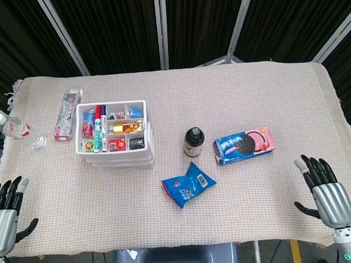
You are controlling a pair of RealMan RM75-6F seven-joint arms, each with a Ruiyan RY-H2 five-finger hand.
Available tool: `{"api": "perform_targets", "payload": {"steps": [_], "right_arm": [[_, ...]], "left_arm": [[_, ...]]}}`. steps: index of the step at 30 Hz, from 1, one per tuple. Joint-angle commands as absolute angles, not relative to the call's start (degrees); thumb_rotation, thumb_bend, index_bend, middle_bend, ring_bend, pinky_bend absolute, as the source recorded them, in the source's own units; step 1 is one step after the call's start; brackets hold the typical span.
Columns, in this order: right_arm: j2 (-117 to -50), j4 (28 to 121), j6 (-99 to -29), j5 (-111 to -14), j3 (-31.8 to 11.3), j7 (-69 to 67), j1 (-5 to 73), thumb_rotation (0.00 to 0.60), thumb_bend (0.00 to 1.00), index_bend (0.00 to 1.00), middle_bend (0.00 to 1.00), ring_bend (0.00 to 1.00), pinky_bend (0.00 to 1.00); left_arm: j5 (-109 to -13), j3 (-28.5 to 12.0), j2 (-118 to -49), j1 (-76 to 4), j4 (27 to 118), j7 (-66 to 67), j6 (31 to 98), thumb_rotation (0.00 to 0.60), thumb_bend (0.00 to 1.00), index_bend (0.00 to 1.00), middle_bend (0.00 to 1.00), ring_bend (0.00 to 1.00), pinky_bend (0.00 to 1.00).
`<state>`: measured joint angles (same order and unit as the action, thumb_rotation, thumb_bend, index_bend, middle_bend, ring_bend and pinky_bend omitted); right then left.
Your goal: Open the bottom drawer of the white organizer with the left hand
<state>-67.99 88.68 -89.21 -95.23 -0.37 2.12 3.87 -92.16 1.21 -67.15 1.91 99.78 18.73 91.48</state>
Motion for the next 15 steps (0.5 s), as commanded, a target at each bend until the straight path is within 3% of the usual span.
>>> {"api": "perform_targets", "payload": {"steps": [1, 15], "right_arm": [[-68.0, 88.65, -89.17, -95.13, -0.4, 2.08, 3.87, 0.6, 0.02, 0.0, 0.0, 0.0, 0.0], [-67.84, 88.94, -89.0, -94.87, -0.56, 1.78, 3.98, 0.6, 0.02, 0.0, 0.0, 0.0, 0.0]], "left_arm": [[-92.12, 1.19, -67.14, 1.92, 99.78, 18.66, 91.49, 0.6, 0.21, 0.0, 0.0, 0.0, 0.0], [-91.87, 0.94, -67.45, 1.68, 99.6, 17.52, 91.11, 0.6, 0.22, 0.0, 0.0, 0.0, 0.0]]}}
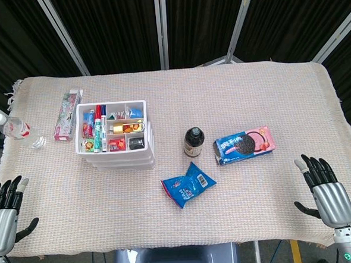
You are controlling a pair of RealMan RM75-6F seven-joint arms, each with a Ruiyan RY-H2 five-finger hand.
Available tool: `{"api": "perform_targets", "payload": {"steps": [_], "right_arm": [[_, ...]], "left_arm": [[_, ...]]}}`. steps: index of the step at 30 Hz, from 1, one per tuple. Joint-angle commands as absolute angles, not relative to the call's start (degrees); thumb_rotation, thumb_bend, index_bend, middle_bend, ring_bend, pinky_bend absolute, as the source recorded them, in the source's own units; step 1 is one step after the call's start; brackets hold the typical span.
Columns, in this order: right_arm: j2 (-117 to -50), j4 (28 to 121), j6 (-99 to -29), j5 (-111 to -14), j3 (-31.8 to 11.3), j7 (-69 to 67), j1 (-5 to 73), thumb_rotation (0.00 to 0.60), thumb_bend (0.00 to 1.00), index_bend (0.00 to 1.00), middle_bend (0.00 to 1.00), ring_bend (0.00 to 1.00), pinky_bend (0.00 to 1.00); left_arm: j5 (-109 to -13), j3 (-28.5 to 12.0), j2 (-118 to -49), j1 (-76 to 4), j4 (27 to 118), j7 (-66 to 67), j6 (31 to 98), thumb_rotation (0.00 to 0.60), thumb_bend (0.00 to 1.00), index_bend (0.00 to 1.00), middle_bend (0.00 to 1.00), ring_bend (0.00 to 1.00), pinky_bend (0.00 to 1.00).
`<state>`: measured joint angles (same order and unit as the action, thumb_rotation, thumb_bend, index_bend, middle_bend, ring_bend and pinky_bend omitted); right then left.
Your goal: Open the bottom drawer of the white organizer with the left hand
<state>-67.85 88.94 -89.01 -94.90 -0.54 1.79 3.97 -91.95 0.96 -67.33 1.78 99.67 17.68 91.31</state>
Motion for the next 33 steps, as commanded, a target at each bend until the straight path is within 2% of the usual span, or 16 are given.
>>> {"api": "perform_targets", "payload": {"steps": [1, 4, 6, 8, 10, 13, 16, 23, 27, 33], "right_arm": [[-67.83, 88.96, -89.0, -94.87, -0.57, 1.74, 3.99, 0.6, 0.02, 0.0, 0.0, 0.0, 0.0], [-67.78, 89.0, -88.99, -94.84, -0.59, 1.67, 4.0, 0.6, 0.02, 0.0, 0.0, 0.0, 0.0], [-67.72, 89.02, -88.99, -94.78, -0.62, 1.53, 4.0, 0.6, 0.02, 0.0, 0.0, 0.0, 0.0], [-67.65, 88.94, -89.03, -94.76, -0.63, 1.46, 3.98, 0.6, 0.02, 0.0, 0.0, 0.0, 0.0], [-67.55, 89.02, -89.16, -94.72, -0.65, 1.21, 3.92, 0.6, 0.02, 0.0, 0.0, 0.0, 0.0], [-67.3, 89.15, -89.65, -94.85, -0.75, 0.79, 3.79, 0.6, 0.02, 0.0, 0.0, 0.0, 0.0], [-67.13, 89.27, -89.69, -94.8, -0.73, 0.57, 3.73, 0.6, 0.02, 0.0, 0.0, 0.0, 0.0], [-66.82, 89.56, -90.05, -95.17, -0.56, 0.32, 3.57, 0.6, 0.02, 0.0, 0.0, 0.0, 0.0], [-66.7, 89.64, -90.16, -95.4, -0.46, 0.22, 3.52, 0.6, 0.02, 0.0, 0.0, 0.0, 0.0], [-66.69, 89.69, -90.05, -95.52, -0.36, 0.16, 3.55, 0.6, 0.02, 0.0, 0.0, 0.0, 0.0]], "left_arm": [[-91.8, 0.9, -67.63, 1.59, 99.53, 17.29, 90.95, 0.6, 0.22, 0.0, 0.0, 0.0, 0.0], [-92.07, 0.45, -68.95, 1.26, 98.92, 14.93, 91.17, 0.6, 0.24, 0.0, 0.0, 0.0, 0.01], [-92.58, 0.06, -70.41, 0.99, 98.05, 11.78, 91.65, 0.6, 0.3, 0.0, 0.03, 0.07, 0.09], [-93.18, -0.31, -71.75, 0.76, 97.19, 8.62, 92.3, 0.6, 0.42, 0.0, 0.2, 0.28, 0.26], [-93.81, -0.61, -73.06, 0.48, 96.21, 5.68, 92.84, 0.6, 0.52, 0.0, 0.48, 0.52, 0.42], [-94.43, -0.2, -74.42, -0.26, 95.13, 2.27, 91.84, 0.6, 0.56, 0.0, 0.64, 0.66, 0.51], [-94.35, 1.15, -74.46, -1.53, 96.4, -2.17, 88.38, 0.6, 0.61, 0.0, 0.7, 0.71, 0.55], [-93.38, 4.92, -71.09, -7.08, 101.99, -17.64, 75.42, 0.6, 0.7, 0.0, 0.71, 0.72, 0.57], [-92.18, 4.65, -70.06, -10.24, 103.53, -25.8, 70.52, 0.6, 0.7, 0.0, 0.72, 0.73, 0.58], [-88.32, 3.17, -71.12, -12.58, 103.91, -28.15, 66.35, 0.6, 0.71, 0.0, 0.73, 0.74, 0.58]]}}
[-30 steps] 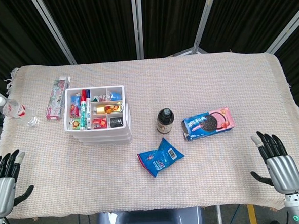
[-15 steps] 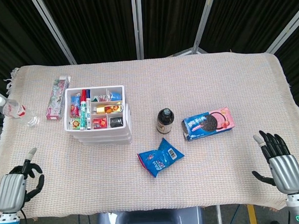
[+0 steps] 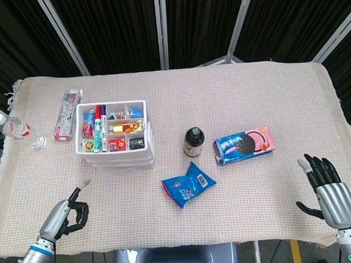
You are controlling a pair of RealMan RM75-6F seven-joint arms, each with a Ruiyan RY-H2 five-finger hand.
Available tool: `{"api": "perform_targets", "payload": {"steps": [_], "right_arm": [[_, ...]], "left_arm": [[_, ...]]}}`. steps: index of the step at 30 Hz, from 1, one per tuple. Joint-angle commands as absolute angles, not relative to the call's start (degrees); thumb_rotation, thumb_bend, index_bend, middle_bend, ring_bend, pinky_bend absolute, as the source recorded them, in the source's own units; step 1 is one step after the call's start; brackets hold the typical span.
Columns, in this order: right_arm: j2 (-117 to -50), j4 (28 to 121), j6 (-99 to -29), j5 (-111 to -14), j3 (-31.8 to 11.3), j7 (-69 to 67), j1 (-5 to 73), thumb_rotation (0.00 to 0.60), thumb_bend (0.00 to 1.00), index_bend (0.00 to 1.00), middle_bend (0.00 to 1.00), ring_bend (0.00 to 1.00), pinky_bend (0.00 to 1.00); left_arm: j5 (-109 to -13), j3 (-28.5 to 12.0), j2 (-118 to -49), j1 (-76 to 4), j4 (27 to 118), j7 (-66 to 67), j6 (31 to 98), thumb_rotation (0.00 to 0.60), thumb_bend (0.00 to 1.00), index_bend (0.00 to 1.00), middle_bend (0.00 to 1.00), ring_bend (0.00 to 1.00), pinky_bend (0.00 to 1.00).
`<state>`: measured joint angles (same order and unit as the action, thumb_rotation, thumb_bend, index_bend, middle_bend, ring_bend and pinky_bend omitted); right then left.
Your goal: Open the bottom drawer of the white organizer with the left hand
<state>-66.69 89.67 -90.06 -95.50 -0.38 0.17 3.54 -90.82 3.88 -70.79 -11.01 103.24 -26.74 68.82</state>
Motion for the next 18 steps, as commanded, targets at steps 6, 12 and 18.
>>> {"api": "perform_targets", "payload": {"steps": [6, 12, 18], "right_arm": [[-66.61, 89.81, -90.17, -95.83, -0.22, 0.21, 3.49, 0.6, 0.02, 0.0, 0.0, 0.0, 0.0], [-66.45, 89.9, -90.09, -95.76, -0.21, -0.02, 3.49, 0.6, 0.02, 0.0, 0.0, 0.0, 0.0], [-66.4, 89.86, -89.83, -95.67, -0.19, -0.21, 3.56, 0.6, 0.02, 0.0, 0.0, 0.0, 0.0]], "left_arm": [[-81.19, 0.27, -72.79, -15.79, 103.19, -30.16, 60.25, 0.6, 0.73, 0.0, 0.74, 0.75, 0.59], [-75.8, -2.06, -74.78, -18.09, 101.81, -29.46, 56.46, 0.6, 0.73, 0.0, 0.74, 0.75, 0.59], [-72.07, -3.62, -77.13, -20.74, 99.87, -27.13, 52.85, 0.6, 0.73, 0.0, 0.74, 0.75, 0.59]]}}
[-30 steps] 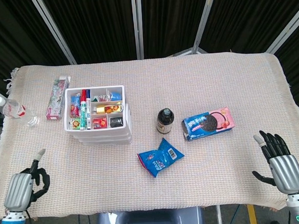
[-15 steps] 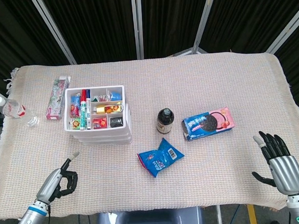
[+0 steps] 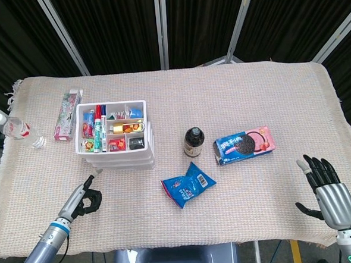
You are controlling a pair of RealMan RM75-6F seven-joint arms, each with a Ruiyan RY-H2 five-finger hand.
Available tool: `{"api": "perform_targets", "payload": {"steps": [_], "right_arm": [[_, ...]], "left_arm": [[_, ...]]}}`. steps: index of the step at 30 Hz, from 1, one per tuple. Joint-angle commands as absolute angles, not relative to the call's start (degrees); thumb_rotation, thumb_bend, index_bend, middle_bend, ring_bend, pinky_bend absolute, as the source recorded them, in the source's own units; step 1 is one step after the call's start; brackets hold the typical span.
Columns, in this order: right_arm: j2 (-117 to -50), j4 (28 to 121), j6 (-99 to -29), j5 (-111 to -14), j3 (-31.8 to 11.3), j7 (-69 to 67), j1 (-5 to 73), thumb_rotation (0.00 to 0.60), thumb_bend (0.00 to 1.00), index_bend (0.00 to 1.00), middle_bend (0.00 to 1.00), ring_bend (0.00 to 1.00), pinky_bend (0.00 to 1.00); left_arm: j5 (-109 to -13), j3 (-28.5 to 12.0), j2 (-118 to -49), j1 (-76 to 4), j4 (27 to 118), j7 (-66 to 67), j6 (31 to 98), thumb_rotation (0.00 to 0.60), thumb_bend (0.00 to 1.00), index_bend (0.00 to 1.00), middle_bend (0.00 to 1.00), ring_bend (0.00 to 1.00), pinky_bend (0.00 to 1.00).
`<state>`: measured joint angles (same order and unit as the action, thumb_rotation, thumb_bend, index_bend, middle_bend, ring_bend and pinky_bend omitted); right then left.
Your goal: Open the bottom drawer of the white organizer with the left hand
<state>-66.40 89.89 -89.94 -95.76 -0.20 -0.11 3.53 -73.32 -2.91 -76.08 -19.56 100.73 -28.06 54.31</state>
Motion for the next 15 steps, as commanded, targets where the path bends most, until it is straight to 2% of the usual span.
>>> {"api": "perform_targets", "payload": {"steps": [1, 15], "right_arm": [[-66.4, 89.85, -89.77, -95.62, -0.21, -0.24, 3.58, 0.6, 0.02, 0.0, 0.0, 0.0, 0.0], [-65.95, 89.94, -90.01, -95.56, -0.36, -1.23, 3.56, 0.6, 0.02, 0.0, 0.0, 0.0, 0.0]], "left_arm": [[-71.68, -3.8, -77.51, -21.12, 99.59, -26.81, 52.38, 0.6, 0.73, 0.0, 0.74, 0.75, 0.59], [-66.9, -6.3, -81.4, -24.56, 98.43, -21.28, 50.34, 0.6, 0.73, 0.0, 0.74, 0.75, 0.59]]}}
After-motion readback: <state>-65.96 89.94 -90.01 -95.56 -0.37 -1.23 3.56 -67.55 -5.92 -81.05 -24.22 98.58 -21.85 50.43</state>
